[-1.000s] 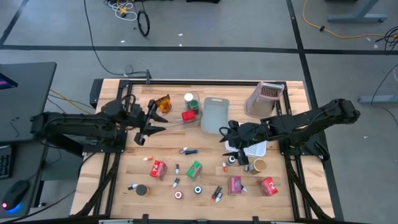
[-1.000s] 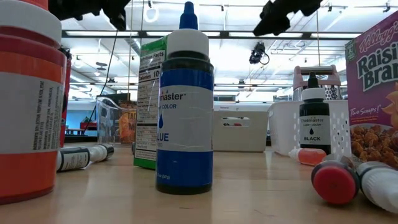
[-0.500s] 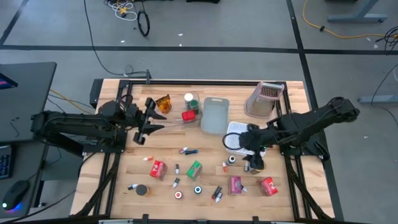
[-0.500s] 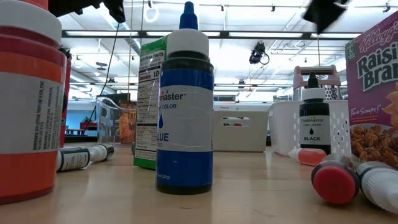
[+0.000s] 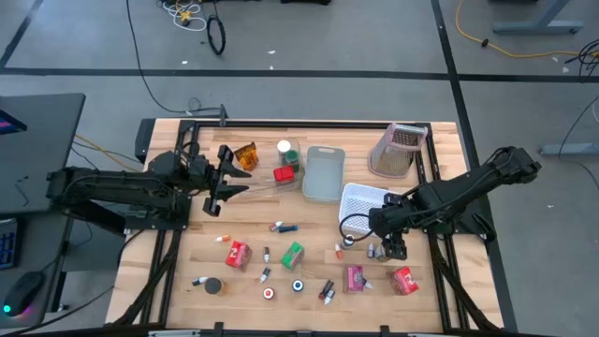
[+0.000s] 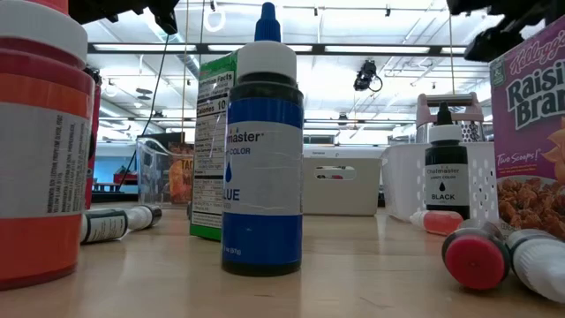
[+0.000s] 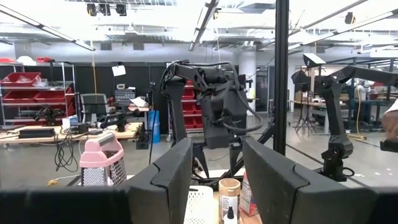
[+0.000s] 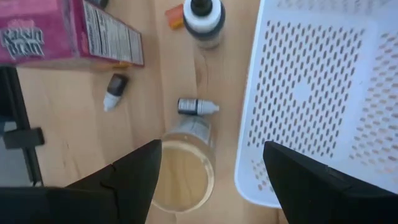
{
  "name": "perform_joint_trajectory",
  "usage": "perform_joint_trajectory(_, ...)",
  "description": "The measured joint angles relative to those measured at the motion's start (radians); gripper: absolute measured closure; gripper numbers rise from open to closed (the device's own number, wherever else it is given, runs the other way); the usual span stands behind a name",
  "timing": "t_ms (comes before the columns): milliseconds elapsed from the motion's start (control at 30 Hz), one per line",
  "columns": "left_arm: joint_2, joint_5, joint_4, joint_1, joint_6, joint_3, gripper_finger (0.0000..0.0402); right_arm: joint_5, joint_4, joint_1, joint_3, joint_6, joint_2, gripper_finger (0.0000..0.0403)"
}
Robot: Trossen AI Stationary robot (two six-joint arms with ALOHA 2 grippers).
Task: Pick & Place Kitchen Items
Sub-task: Put the golden seasoning bottle into the transparent bin
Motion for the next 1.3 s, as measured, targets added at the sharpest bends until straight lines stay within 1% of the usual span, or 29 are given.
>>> perform_joint_trajectory(267, 0.0, 0.001, 0.0, 0.0, 0.0, 0.0, 0.0248, -0.023, 0.011, 0.0, -0.013, 0.04, 0.0, 0.011)
perform_joint_trajectory(367, 0.0, 0.002, 0.0, 0.0, 0.0, 0.0, 0.0248, -0.031, 0.009, 0.009, -0.013, 0.01, 0.0, 0.011)
perform_joint_trajectory(500, 0.0, 0.002, 0.0, 0.0, 0.0, 0.0, 0.0248, -0.03, 0.01, 0.047, -0.013, -0.072, 0.0, 0.011)
perform_joint_trajectory(600, 0.0, 0.001, 0.0, 0.0, 0.0, 0.0, 0.0248, 0.009, 0.014, 0.08, -0.013, -0.093, 0.003, 0.011)
perform_joint_trajectory(667, 0.0, -0.001, 0.0, 0.0, 0.0, 0.0, 0.0248, 0.026, 0.017, 0.097, -0.013, -0.094, 0.012, 0.011)
perform_joint_trajectory(900, 0.0, -0.001, 0.0, 0.0, 0.0, 0.0, 0.0248, 0.024, 0.078, 0.136, -0.054, -0.035, 0.061, 0.0109)
perform_joint_trajectory(1100, 0.0, -0.001, 0.001, 0.0, 0.0, 0.0, 0.0248, -0.007, 0.078, 0.139, -0.056, 0.017, 0.087, 0.0088)
perform_joint_trajectory(1300, 0.0, -0.001, 0.001, 0.0, 0.002, 0.0, 0.0248, -0.016, 0.069, 0.139, -0.056, 0.01, 0.093, 0.0058)
